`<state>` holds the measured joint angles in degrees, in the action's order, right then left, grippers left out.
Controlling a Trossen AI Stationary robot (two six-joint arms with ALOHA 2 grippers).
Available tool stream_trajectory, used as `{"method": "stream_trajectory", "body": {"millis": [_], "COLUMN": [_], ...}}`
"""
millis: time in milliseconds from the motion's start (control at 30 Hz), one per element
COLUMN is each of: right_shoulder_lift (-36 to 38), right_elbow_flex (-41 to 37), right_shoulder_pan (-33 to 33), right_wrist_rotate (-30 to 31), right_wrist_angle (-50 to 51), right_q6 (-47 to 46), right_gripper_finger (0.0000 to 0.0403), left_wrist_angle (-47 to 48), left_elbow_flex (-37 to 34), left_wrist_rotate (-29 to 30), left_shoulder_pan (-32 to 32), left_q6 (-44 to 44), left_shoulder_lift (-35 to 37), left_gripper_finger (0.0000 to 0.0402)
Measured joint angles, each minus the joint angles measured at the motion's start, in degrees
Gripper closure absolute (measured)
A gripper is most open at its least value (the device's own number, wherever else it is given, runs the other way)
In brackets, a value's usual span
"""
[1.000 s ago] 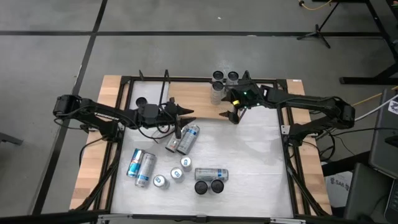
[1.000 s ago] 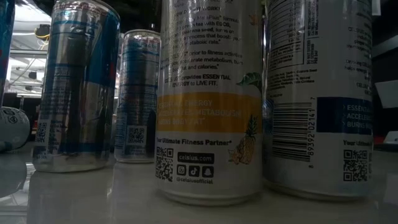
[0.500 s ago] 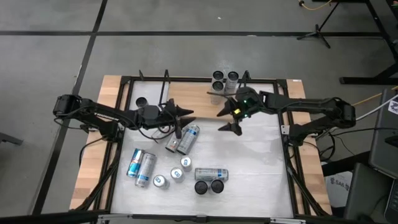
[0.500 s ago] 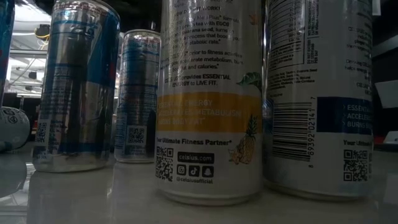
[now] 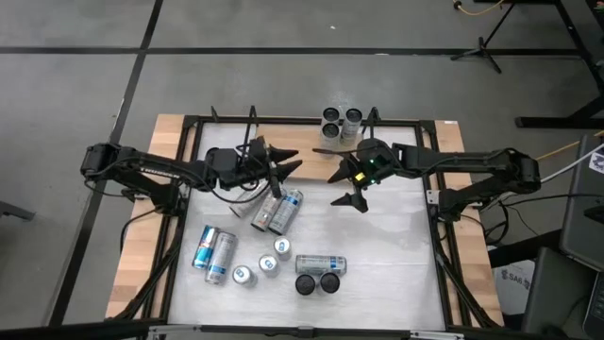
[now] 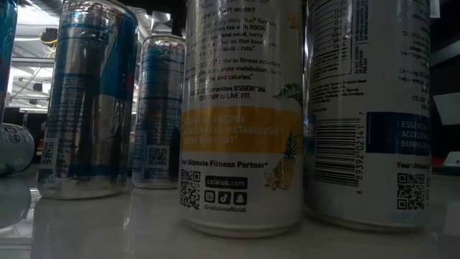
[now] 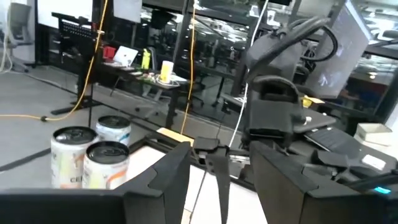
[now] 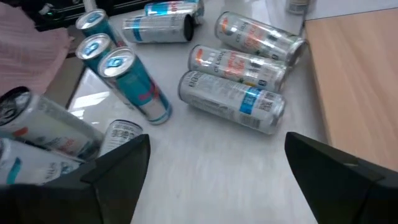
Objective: Place canned beverage on shelf
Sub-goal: Put the white soda can aligned with the other white soda can on the shelf
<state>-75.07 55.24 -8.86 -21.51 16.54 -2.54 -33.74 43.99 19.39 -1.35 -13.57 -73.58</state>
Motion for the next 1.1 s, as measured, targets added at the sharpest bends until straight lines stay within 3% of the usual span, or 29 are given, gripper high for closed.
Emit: {"method": "stream_trajectory", "body": {"millis": [200,500,633,833,1100], "right_shoulder_lift": [0.00,0.00,0.00,-0.04,-0.04], "right_elbow_flex": [0.00,0.00,0.00,0.00,0.02], "right_shoulder_pan": [-0.04,-0.04,-0.04,0.66,5.24], "right_wrist_rotate": [1.07,1.07,1.07,1.57,11.89], "right_wrist_angle": [0.00,0.00,-0.16,-4.99,-9.85], "right_q6": [0.00,0.00,0.05,1.75,11.04], "right_gripper_finger": [0.0040,0.0040,0.0040,0.0040,0.0040], "left_wrist_angle": [-0.09,-0.07,1.19,10.11,22.93], "left_elbow_flex": [0.02,0.04,0.09,0.11,0.11], "left_wrist_rotate": [-2.92,-2.42,-5.97,-15.30,-16.20], "left_shoulder_pan": [-0.63,-0.63,-0.63,-0.29,1.81], "left_q6": [0.52,-2.09,-7.32,-8.91,-10.16], "left_shoulder_lift": [0.00,0.00,0.00,0.00,0.00], "left_gripper_finger": [0.0211,0.0085,0.0048,0.0037,0.0036]}}
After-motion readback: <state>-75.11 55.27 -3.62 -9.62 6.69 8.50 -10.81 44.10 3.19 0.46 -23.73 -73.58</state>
